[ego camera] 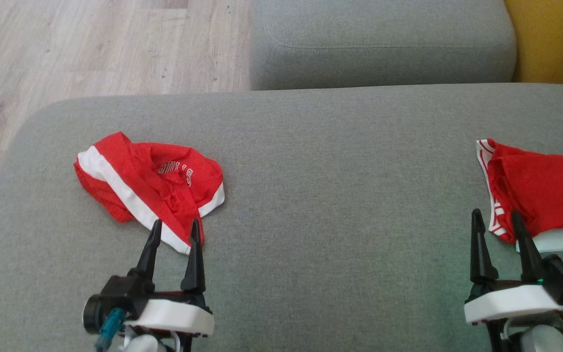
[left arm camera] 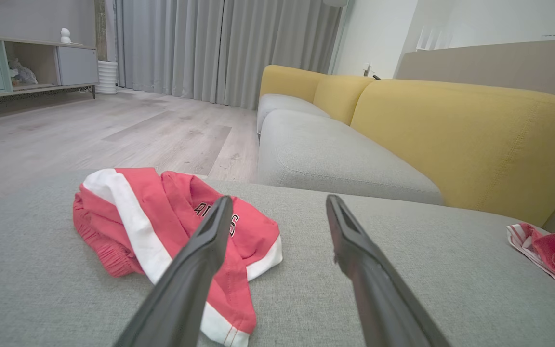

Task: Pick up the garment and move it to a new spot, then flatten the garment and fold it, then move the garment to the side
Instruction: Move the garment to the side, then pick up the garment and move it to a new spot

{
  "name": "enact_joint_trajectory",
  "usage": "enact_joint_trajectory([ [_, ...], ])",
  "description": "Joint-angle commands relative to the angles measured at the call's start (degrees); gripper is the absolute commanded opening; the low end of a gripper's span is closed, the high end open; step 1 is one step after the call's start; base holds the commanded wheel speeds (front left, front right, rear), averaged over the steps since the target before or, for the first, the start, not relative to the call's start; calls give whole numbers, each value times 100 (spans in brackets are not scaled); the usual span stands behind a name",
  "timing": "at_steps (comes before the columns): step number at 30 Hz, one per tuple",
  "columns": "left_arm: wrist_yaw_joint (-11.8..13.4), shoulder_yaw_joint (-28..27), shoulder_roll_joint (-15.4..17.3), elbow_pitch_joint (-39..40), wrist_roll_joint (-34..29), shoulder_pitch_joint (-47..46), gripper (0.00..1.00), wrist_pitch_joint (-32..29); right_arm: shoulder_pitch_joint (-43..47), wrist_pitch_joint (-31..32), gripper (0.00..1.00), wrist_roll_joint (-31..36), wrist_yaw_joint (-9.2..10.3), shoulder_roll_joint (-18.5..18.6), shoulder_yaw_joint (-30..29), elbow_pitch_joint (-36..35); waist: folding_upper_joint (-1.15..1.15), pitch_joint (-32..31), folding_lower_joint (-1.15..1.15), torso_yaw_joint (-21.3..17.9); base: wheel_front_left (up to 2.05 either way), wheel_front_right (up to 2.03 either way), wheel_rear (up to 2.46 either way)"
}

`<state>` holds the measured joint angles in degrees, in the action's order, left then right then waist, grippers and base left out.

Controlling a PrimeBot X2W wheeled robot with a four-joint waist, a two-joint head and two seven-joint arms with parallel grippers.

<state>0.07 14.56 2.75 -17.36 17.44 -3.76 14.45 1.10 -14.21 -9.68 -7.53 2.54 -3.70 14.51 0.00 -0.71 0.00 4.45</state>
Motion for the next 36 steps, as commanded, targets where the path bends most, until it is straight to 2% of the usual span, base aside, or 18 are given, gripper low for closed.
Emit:
enact_joint_trajectory([
  [1, 52, -190, 13, 158, 45, -148, 100, 55, -175, -76, 100, -52, 4, 35, 170, -221, 0, -8, 0, -9, 0, 0, 0],
  [8, 59, -194, 13, 159, 98, -181, 100, 55, -197, -78, 100, -70, 4, 34, 171, -311, 0, -24, 0, 8, 0, 0, 0],
  [13, 73, -232, 13, 189, 83, -228, 100, 55, -150, -78, 100, -95, 4, 34, 249, -376, 0, -6, 0, 175, 0, 0, 0],
  [28, 67, -309, 13, 156, -12, -190, 100, 55, 42, -78, 100, -123, 4, 34, 690, -377, 0, -91, 0, 1346, 0, 0, 0],
  [36, 37, -349, 13, 124, -68, -154, 100, 55, 81, -78, 100, -226, 4, 34, 837, -382, 0, -163, 0, 1769, 0, 0, 0],
])
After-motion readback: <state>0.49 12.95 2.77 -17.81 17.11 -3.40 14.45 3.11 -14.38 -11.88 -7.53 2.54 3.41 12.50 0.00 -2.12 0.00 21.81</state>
